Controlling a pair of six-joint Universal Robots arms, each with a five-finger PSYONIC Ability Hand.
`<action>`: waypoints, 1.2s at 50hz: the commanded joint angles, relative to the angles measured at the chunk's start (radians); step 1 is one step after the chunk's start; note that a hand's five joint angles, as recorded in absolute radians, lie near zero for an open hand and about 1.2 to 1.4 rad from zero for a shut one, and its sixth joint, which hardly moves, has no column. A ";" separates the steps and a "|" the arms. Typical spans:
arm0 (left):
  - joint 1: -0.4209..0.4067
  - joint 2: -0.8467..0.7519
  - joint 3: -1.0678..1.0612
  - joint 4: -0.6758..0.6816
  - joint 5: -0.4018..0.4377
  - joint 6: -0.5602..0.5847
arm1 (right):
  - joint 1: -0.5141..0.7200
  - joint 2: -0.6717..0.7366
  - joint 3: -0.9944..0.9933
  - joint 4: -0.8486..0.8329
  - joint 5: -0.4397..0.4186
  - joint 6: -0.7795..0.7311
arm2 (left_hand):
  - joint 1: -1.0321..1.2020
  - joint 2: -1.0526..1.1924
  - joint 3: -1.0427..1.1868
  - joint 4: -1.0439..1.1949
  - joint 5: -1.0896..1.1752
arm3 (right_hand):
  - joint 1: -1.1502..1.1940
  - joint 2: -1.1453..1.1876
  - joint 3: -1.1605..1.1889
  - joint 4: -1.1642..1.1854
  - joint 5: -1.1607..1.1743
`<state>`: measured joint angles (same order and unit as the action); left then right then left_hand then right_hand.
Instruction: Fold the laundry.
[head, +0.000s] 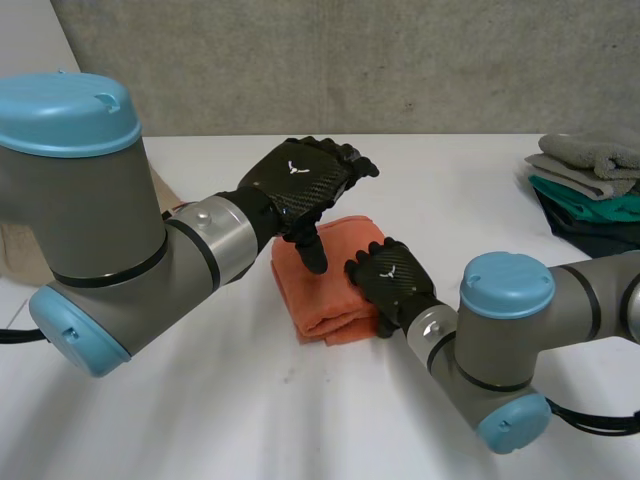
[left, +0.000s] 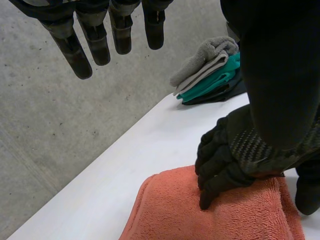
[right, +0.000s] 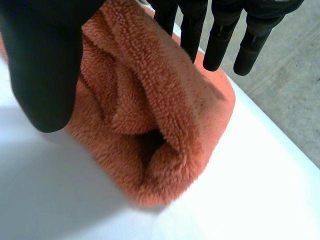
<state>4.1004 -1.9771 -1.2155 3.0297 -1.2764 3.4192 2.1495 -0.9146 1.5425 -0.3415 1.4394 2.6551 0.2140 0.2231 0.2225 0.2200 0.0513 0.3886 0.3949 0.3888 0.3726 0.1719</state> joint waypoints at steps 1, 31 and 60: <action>-0.003 0.000 -0.001 0.001 0.002 -0.005 | -0.007 -0.023 0.030 -0.004 -0.002 -0.004 | 0.076 0.067 0.067 0.070 0.064 | -0.007 -0.014 -0.007 0.009 0.035; 0.000 0.000 -0.001 0.003 0.003 -0.014 | 0.001 0.099 -0.107 -0.080 -0.005 -0.011 | 0.073 0.064 0.064 0.067 0.061 | 0.298 0.292 0.298 0.314 0.340; 0.021 0.030 0.051 0.003 0.000 -0.011 | -0.144 0.025 -0.398 -0.281 -0.022 0.121 | 0.076 0.067 0.067 0.070 0.064 | 1.008 1.001 1.007 1.024 1.050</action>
<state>4.1111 -1.9640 -1.1902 3.0327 -1.2747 3.4070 2.0960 -0.8401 1.2505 -0.5619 1.4094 2.7171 0.2140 0.2232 0.2225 0.2199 0.0513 0.9645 1.1265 1.1472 1.1970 0.8877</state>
